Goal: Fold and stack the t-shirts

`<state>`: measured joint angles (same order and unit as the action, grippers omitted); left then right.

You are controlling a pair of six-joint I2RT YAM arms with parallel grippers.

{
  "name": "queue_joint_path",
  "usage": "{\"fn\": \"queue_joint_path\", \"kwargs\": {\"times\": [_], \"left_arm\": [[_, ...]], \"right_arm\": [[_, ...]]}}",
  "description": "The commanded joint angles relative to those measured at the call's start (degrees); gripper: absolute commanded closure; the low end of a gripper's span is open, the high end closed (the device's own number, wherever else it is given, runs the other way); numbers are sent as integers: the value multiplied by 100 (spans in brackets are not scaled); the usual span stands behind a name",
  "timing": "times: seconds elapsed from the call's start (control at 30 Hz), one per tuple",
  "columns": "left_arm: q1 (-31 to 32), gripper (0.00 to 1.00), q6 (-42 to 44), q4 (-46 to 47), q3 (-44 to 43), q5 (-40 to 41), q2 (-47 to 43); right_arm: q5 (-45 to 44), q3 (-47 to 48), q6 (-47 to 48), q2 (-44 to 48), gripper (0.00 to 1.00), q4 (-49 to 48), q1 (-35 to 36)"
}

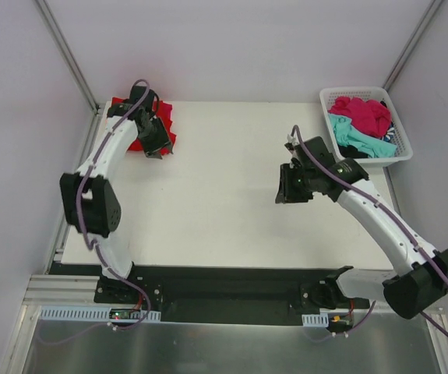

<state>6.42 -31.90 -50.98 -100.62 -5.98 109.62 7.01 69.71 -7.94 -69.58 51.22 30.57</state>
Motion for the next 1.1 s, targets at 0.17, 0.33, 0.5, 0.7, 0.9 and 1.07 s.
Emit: {"fn": "queue_joint_path", "kwargs": {"times": [0.17, 0.33, 0.5, 0.7, 0.9, 1.07], "left_arm": [[325, 59, 123, 483, 2237, -756, -3094], [352, 60, 263, 545, 2530, -897, -3237], [352, 59, 342, 572, 2503, -738, -3342], [352, 59, 369, 651, 2582, -808, -3210], [352, 59, 351, 712, 2723, -835, -3246], [352, 59, 325, 747, 2740, -870, -3158]], "right_arm": [[109, 482, 47, -925, 71, -824, 98], [82, 666, 74, -1277, 71, -824, 90], [-59, 693, 91, -1304, 72, -789, 64], [-85, 667, 65, -1383, 72, -789, 20], [-103, 614, 65, -1304, 75, -842, 19], [-269, 517, 4, -1189, 73, -912, -42]]}}
